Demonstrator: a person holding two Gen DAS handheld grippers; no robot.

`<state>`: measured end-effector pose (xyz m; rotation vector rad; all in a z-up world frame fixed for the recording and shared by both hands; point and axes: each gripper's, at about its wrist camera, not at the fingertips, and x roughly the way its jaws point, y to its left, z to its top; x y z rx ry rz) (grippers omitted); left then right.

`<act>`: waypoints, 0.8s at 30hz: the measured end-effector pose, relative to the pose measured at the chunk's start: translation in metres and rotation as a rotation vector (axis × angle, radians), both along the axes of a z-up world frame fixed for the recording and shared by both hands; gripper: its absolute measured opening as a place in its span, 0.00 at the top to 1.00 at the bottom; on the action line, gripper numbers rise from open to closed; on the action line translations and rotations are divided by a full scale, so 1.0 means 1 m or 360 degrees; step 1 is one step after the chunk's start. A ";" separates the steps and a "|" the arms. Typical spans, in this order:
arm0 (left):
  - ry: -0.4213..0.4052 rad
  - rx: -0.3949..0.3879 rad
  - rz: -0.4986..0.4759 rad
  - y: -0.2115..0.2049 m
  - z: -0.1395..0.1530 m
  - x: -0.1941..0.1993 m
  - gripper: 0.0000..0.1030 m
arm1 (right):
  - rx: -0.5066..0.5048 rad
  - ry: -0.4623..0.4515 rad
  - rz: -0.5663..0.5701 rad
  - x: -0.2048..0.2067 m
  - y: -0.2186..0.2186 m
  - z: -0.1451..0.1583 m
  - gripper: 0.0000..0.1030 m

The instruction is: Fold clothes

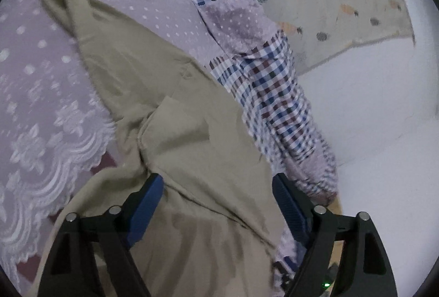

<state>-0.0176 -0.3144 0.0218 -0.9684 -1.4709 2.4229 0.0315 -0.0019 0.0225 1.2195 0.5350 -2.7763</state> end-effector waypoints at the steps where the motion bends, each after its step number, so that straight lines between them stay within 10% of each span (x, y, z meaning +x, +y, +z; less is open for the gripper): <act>1: -0.0031 -0.0033 -0.0011 0.002 -0.002 -0.005 0.28 | 0.0015 0.0003 0.0012 -0.002 0.001 -0.003 0.61; 6: -0.0156 -0.0146 -0.0023 0.009 -0.013 -0.022 0.49 | 0.0127 -0.0057 0.0107 -0.012 -0.001 -0.028 0.75; 8: -0.0162 -0.0166 -0.0015 0.008 -0.016 -0.024 0.69 | 0.0186 -0.0029 0.0155 -0.010 -0.004 -0.028 0.98; 12: -0.0174 -0.0164 0.0044 0.001 -0.022 -0.021 0.96 | 0.0014 0.0131 0.0075 0.002 0.018 -0.001 0.99; 24: -0.0178 -0.0165 0.0116 -0.007 -0.020 -0.021 0.98 | -0.0277 0.0001 -0.0157 0.004 0.078 0.006 0.96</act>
